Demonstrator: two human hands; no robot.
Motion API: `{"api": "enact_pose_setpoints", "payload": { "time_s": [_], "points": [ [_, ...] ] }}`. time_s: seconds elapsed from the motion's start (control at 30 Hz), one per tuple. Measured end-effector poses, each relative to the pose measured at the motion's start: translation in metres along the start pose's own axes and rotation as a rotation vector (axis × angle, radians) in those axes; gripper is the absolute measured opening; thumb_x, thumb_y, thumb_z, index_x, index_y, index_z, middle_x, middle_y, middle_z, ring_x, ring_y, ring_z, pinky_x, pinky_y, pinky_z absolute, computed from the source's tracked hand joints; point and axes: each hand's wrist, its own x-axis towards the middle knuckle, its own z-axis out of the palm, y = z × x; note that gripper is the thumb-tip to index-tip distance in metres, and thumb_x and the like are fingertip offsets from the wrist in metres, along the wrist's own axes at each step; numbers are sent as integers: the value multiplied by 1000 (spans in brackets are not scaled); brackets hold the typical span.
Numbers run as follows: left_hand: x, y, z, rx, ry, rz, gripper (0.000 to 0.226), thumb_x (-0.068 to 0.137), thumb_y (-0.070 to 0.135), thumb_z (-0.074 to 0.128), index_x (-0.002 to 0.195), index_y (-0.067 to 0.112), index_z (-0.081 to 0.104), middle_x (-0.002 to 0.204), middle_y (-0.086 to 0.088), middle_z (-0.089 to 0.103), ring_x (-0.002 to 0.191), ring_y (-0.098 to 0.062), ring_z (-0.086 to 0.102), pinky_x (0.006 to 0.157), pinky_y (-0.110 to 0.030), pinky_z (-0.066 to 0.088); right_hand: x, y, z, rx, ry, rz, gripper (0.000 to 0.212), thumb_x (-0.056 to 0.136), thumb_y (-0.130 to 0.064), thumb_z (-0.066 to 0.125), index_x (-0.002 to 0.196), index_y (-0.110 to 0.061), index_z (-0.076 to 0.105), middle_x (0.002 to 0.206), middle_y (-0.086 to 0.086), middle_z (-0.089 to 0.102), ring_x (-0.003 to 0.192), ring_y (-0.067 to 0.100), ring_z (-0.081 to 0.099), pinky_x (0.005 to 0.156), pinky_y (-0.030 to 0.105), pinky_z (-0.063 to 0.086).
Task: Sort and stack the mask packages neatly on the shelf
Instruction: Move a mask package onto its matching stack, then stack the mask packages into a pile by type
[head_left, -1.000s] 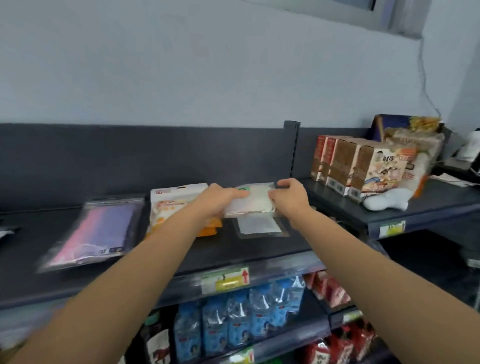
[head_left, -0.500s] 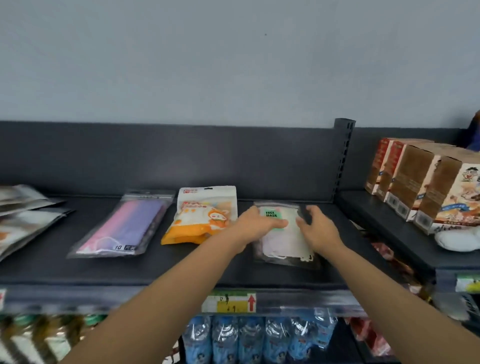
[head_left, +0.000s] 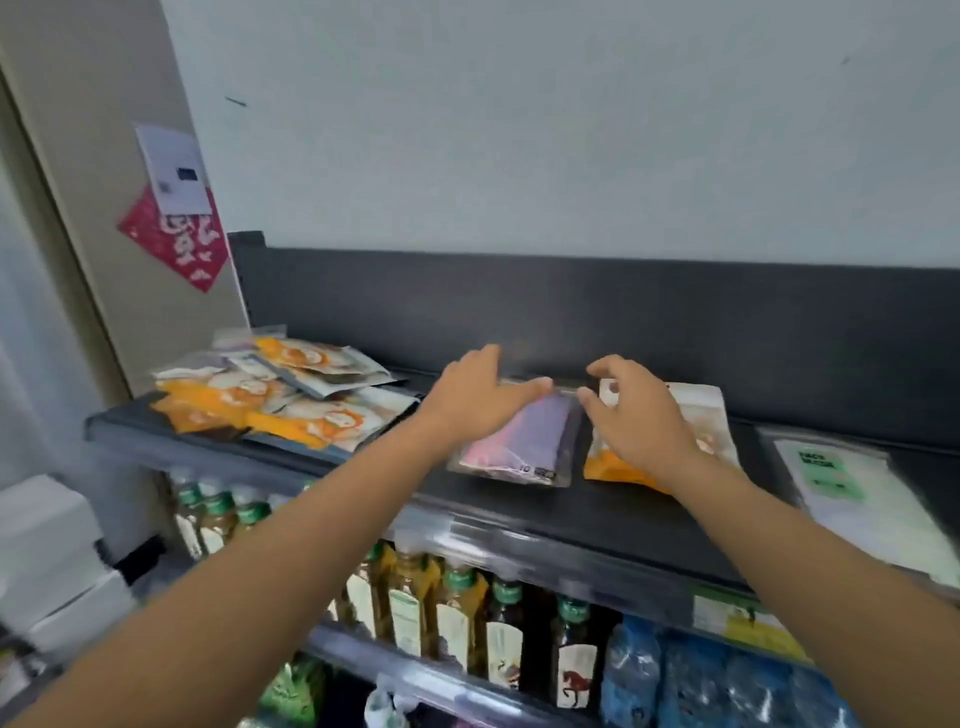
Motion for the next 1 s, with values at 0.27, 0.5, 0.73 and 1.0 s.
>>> {"api": "enact_pose_setpoints", "payload": {
  "time_s": [0.27, 0.5, 0.73, 1.0],
  "points": [
    [11, -161, -133, 74, 26, -222, 84, 85, 66, 51, 144, 8, 38, 143, -10, 49, 124, -28, 49, 96, -39, 40, 50, -128, 125, 209, -100, 144, 30, 89, -33, 61, 108, -10, 63, 110, 4, 65, 105, 21, 59, 85, 26, 42],
    [37, -248, -190, 52, 54, -309, 84, 89, 67, 42, 148, 7, 33, 152, -11, 37, 136, -31, 38, 107, -44, 34, 84, -186, 196, 433, -217, 371, 30, 91, -29, 61, 109, -6, 61, 98, 9, 60, 92, 23, 61, 90, 43, 54],
    [82, -301, -209, 70, 106, -302, 77, 92, 63, 40, 139, 2, 44, 140, -16, 49, 122, -31, 49, 100, -43, 40, 133, -207, 249, 596, -354, 657, 40, 91, -25, 62, 123, -2, 52, 114, 13, 59, 96, 23, 63, 86, 33, 56],
    [162, -325, -212, 147, 57, -304, 74, 91, 66, 38, 132, 6, 51, 133, -11, 56, 116, -28, 54, 94, -39, 41, 186, -200, 296, 745, -410, 883, 39, 88, -16, 63, 124, -8, 50, 129, 14, 47, 105, 25, 50, 91, 36, 50]
  ]
}}
